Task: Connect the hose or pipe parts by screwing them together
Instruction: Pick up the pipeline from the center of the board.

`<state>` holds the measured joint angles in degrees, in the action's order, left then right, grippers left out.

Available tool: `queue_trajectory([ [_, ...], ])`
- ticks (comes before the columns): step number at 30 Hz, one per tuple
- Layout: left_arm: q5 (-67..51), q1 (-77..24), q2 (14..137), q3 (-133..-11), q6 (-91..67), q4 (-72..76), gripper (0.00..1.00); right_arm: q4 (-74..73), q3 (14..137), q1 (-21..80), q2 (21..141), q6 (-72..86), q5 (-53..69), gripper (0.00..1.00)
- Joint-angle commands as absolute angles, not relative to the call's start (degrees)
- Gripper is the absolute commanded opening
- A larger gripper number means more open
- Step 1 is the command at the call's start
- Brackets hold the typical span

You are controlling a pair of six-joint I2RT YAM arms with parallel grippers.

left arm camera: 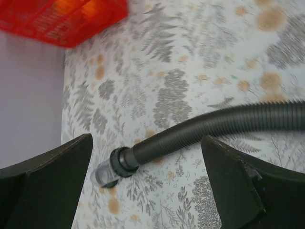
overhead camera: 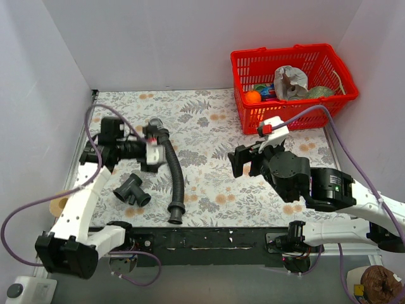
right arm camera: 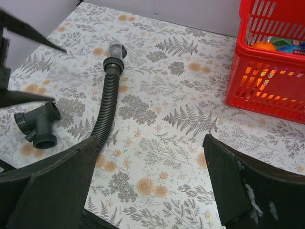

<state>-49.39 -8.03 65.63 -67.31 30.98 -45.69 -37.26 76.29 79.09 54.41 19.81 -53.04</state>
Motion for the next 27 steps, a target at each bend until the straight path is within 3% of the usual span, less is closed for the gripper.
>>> queue_trajectory([
  [1,-54.41,-9.67,63.45,-53.28,84.22,-62.03,0.98,-34.37,74.8,78.84,51.42,20.48,-50.54,0.98],
  [6,-51.69,-11.07,69.42,-48.7,109.12,-68.38,0.98,-34.72,75.32,78.84,50.19,19.95,-49.4,0.98],
  [19,-43.95,-25.31,86.02,-48.51,109.16,-60.82,0.98,-34.63,75.94,78.31,50.71,16.96,-49.57,0.98],
  [26,-42.18,-26.63,94.64,-50.27,108.02,-56.0,0.75,-34.46,74.18,78.13,49.4,16.97,-50.98,0.98],
  [27,-43.23,-26.72,95.18,-50.53,104.62,-52.68,0.65,-34.28,74.09,78.13,49.31,16.79,-51.15,0.98],
])
